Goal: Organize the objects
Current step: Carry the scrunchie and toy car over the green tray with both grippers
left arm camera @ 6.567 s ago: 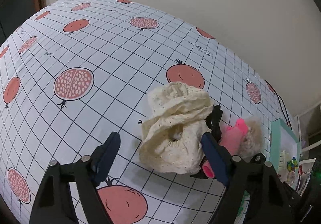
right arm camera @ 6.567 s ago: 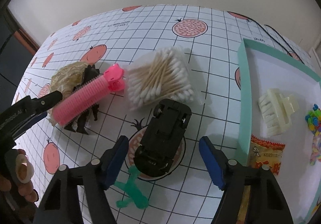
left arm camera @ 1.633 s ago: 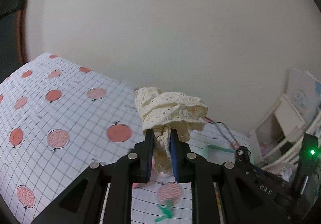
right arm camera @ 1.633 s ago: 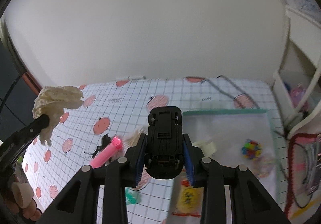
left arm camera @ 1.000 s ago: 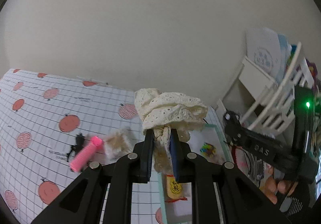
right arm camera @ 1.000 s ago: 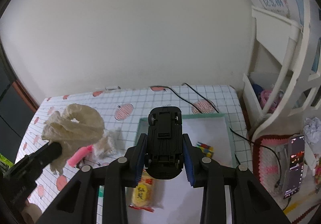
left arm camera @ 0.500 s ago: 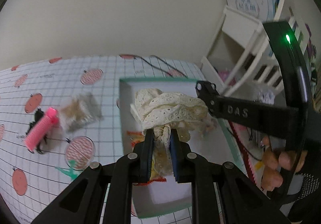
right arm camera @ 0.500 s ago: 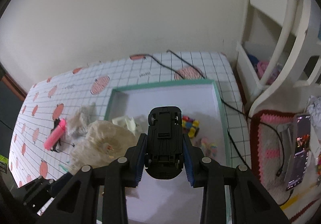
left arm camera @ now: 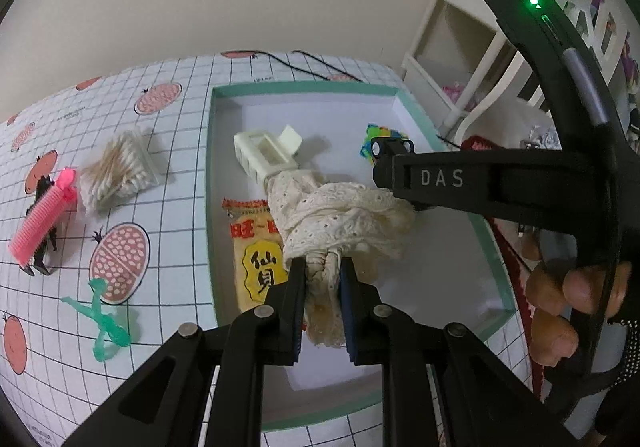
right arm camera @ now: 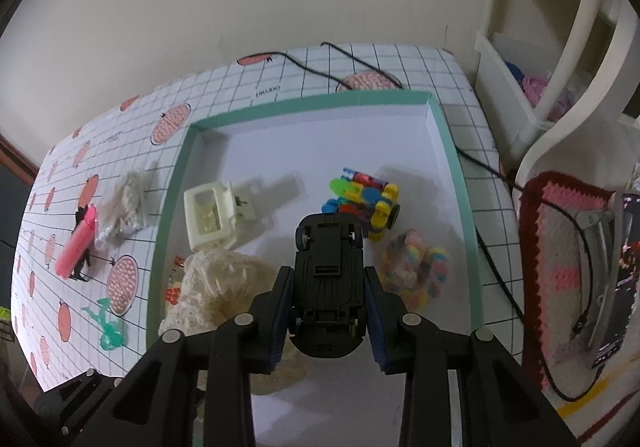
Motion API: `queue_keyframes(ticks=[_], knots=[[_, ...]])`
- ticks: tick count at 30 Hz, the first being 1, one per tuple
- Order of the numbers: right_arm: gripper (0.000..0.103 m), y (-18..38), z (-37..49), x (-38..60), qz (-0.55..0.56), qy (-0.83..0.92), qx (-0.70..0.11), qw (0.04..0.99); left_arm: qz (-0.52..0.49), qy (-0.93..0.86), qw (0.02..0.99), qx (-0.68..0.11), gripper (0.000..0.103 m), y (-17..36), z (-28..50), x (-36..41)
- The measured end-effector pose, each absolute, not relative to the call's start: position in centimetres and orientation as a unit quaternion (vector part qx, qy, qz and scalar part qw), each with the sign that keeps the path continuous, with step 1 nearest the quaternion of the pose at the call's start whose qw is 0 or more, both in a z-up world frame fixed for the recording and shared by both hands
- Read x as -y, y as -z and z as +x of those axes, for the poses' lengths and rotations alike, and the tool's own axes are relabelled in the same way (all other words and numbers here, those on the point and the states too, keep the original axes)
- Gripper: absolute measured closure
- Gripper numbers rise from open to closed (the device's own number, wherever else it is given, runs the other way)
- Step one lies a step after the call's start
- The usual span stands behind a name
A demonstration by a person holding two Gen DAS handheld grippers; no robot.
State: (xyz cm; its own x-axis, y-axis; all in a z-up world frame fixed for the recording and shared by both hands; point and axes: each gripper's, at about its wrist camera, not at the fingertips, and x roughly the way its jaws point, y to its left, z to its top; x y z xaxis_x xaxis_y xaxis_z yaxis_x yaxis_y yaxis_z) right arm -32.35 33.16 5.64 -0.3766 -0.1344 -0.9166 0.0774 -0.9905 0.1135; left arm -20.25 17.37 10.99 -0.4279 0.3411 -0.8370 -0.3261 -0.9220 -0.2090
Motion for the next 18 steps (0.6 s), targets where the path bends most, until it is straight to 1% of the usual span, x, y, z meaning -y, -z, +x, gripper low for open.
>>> queue_keyframes(ticks=[7,18], knots=[[0.067,-4.4,-32.4,-33.4,0.568,0.821,0.027,0.06,-0.516,-0.834,0.192,0.009,0.086,-9.6,-20.6,-17.3],[0.067,-3.5,-32.3,-33.7,0.576,0.815,0.029,0.055,-0.515,-0.834,0.197,-0.007,0.085,-9.7,-20.2,-17.8]])
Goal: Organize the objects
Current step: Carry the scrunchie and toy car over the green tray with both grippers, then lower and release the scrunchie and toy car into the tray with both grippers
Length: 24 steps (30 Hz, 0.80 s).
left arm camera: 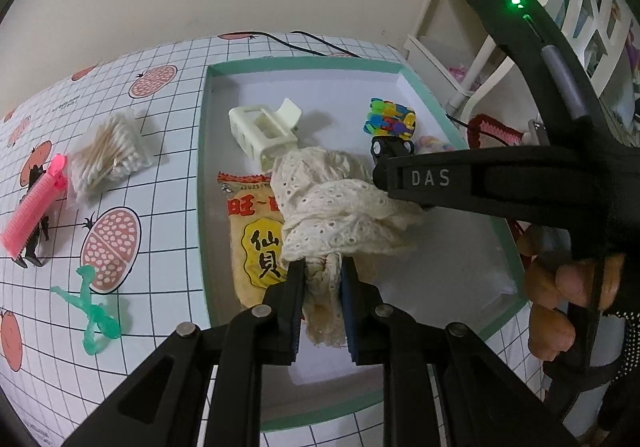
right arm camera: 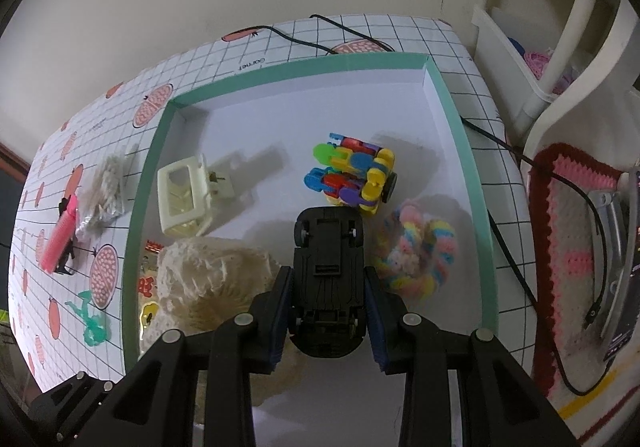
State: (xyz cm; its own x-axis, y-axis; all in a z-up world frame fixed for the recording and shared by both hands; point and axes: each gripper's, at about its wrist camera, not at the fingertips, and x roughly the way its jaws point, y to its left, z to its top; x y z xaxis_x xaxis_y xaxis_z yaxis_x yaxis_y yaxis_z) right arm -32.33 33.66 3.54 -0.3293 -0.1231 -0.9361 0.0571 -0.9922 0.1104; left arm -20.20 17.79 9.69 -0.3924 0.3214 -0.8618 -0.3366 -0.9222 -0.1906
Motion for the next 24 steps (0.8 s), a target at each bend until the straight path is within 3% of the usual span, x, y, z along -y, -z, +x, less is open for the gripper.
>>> queue_keyframes(ticks=[6,11,24], knots=[[0.066,-3.5,-32.2,-33.6,0.576,0.815,0.025,0.056,-0.516,-0.833,0.201,-0.013,0.082,-9.7,-20.0,-18.1],[0.06,-3.9,-32.1,-33.6,0.574,0.817,0.023,0.058,-0.523,-0.827,0.206,-0.012,0.072,-9.9,-20.0,-18.3],[0.06,-7.8,-32.0,-33.0,0.54,0.839,0.015,0.071,-0.528,-0.825,0.202,0.003,0.064,-12.0,-20.4,-17.7]])
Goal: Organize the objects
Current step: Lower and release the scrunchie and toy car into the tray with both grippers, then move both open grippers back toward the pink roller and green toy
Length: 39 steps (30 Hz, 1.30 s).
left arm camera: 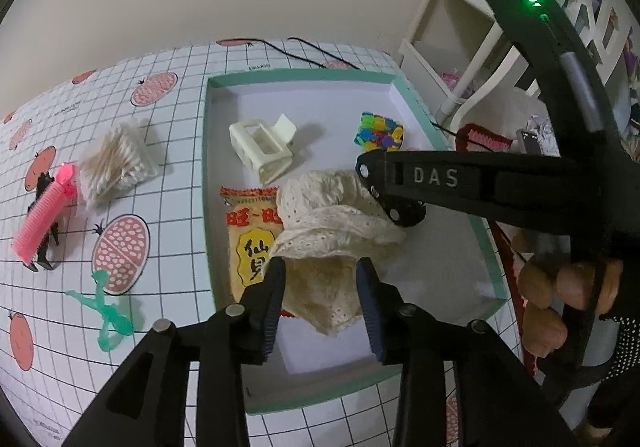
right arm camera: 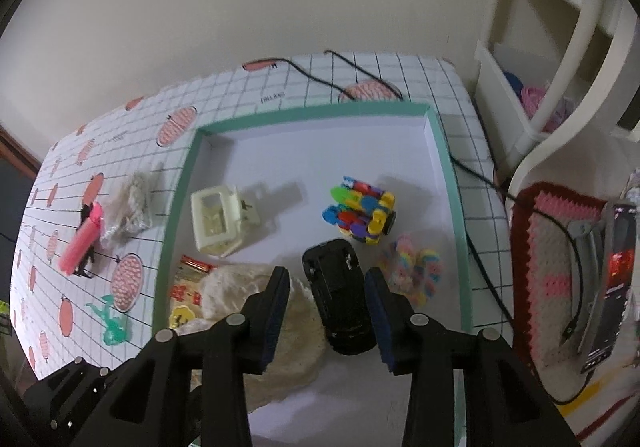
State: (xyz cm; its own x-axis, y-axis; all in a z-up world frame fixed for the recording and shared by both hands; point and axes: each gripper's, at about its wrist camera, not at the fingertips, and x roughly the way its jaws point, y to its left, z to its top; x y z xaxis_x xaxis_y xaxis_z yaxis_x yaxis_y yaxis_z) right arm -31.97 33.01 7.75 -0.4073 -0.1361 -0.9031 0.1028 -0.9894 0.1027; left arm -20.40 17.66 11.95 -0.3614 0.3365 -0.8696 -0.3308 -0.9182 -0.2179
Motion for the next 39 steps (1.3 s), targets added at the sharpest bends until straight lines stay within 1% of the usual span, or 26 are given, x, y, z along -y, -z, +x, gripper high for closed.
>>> queue_keyframes(ticks=[5,9,14,15,16,17,18,20,22,23,25,32,33,34,36,39], knots=[[0.06,-8.8,-31.7,-32.8,0.53,0.845,0.015,0.074,-0.523,-0.828,0.201,0.023,0.062,-13.1,-20.8,-16.9],[0.06,-8.7,-31.7,-32.7,0.531,0.844,0.012,0.074,-0.512,-0.838,0.188,0.035,0.053,-13.9,-21.3,-15.9],[0.06,-8.5,-31.8,-32.7,0.534,0.842,0.011,0.074,-0.5,-0.849,0.165,0.042,0.052,-14.1,-22.0,-14.5],[0.06,-8.4,-31.8,-32.7,0.535,0.842,0.011,0.074,-0.498,-0.851,0.16,0.042,0.049,-14.1,-22.1,-14.3],[0.06,-8.4,-31.8,-32.7,0.535,0.842,0.011,0.073,-0.495,-0.854,0.155,0.043,0.044,-14.0,-22.3,-14.1],[0.056,-8.4,-31.9,-32.7,0.535,0.841,0.012,0.073,-0.495,-0.855,0.149,0.046,0.043,-13.9,-22.4,-13.8],[0.049,-8.4,-31.9,-32.6,0.535,0.842,0.012,0.072,-0.496,-0.855,0.145,0.05,0.042,-13.9,-22.5,-13.5],[0.044,-8.5,-31.9,-32.7,0.535,0.842,0.012,0.072,-0.498,-0.854,0.138,0.058,0.041,-13.7,-22.8,-13.1],[0.042,-8.5,-31.9,-32.7,0.534,0.842,0.013,0.073,-0.5,-0.854,0.132,0.063,0.04,-13.5,-23.0,-12.8],[0.039,-8.5,-31.9,-32.7,0.534,0.842,0.013,0.073,-0.5,-0.854,0.129,0.065,0.038,-13.5,-23.0,-12.6],[0.036,-8.5,-32.0,-32.7,0.534,0.842,0.013,0.073,-0.5,-0.855,0.121,0.069,0.03,-13.4,-23.1,-12.2],[0.024,-8.4,-32.0,-32.6,0.534,0.842,0.014,0.076,-0.497,-0.859,0.1,0.075,0.028,-13.3,-23.6,-11.2],[0.021,-8.4,-32.0,-32.6,0.533,0.842,0.015,0.076,-0.496,-0.859,0.097,0.077,0.026,-13.2,-23.6,-11.0],[0.02,-8.5,-31.9,-32.6,0.533,0.843,0.015,0.076,-0.497,-0.859,0.093,0.078,0.019,-13.2,-23.6,-10.9],[0.017,-8.5,-31.9,-32.6,0.532,0.843,0.017,0.078,-0.492,-0.862,0.084,0.083,0.013,-13.2,-23.7,-10.5],[0.012,-8.5,-32.0,-32.6,0.533,0.843,0.02,0.076,-0.489,-0.865,0.076,0.083,0.013,-13.2,-23.8,-10.2]])
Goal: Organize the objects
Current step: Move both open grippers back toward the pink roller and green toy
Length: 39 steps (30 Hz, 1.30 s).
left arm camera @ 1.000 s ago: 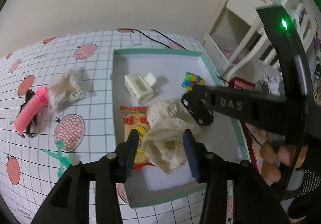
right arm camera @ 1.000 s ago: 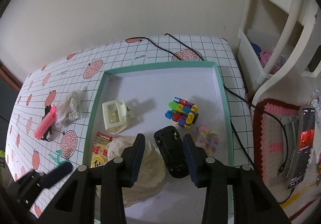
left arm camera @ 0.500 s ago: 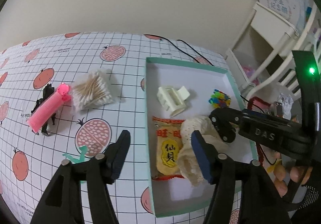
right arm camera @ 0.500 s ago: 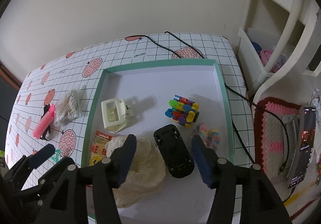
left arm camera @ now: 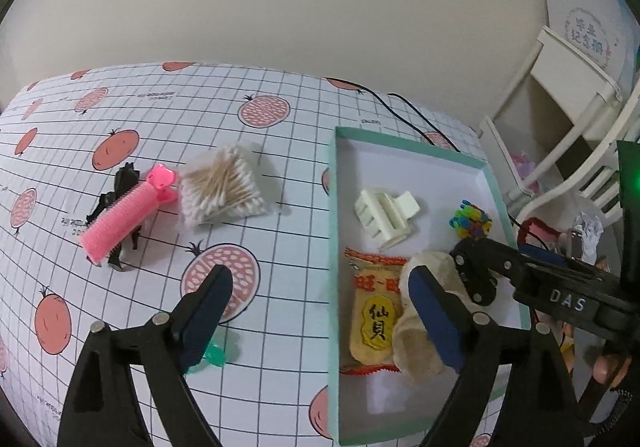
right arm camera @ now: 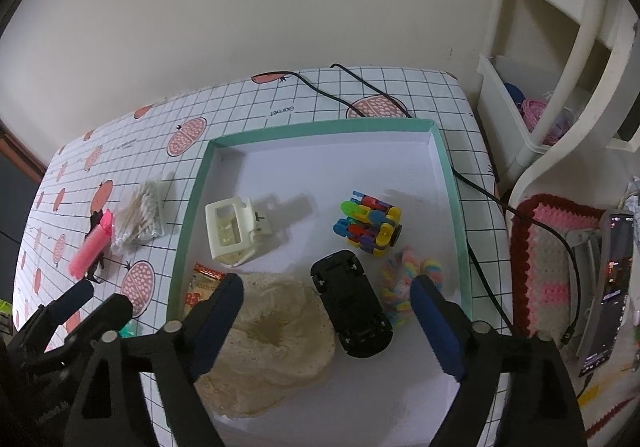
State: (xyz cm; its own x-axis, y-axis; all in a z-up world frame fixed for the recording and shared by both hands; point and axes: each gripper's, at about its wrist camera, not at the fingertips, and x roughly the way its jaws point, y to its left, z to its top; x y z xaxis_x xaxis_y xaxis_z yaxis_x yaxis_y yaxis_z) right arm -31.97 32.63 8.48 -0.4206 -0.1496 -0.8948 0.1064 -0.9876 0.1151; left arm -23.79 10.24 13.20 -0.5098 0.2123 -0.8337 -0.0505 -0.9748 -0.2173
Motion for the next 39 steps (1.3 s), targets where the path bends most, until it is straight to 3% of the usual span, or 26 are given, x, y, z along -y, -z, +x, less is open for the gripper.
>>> queue_keyframes(ticks=[9,14,39], knots=[[0.0,-8.6,-32.0,-32.9,0.531,0.843,0.029,0.078,-0.478,-0.872,0.053,0.092,0.007,-13.3,-23.9,-9.4],[0.0,-8.7,-31.9,-32.9,0.531,0.843,0.031,0.079,-0.475,-0.874,0.047,0.091,0.0,-13.3,-24.0,-9.1],[0.0,-10.9,-31.8,-28.4,0.514,0.851,0.002,0.106,-0.467,-0.877,0.023,0.113,0.0,-14.1,-24.3,-5.8]])
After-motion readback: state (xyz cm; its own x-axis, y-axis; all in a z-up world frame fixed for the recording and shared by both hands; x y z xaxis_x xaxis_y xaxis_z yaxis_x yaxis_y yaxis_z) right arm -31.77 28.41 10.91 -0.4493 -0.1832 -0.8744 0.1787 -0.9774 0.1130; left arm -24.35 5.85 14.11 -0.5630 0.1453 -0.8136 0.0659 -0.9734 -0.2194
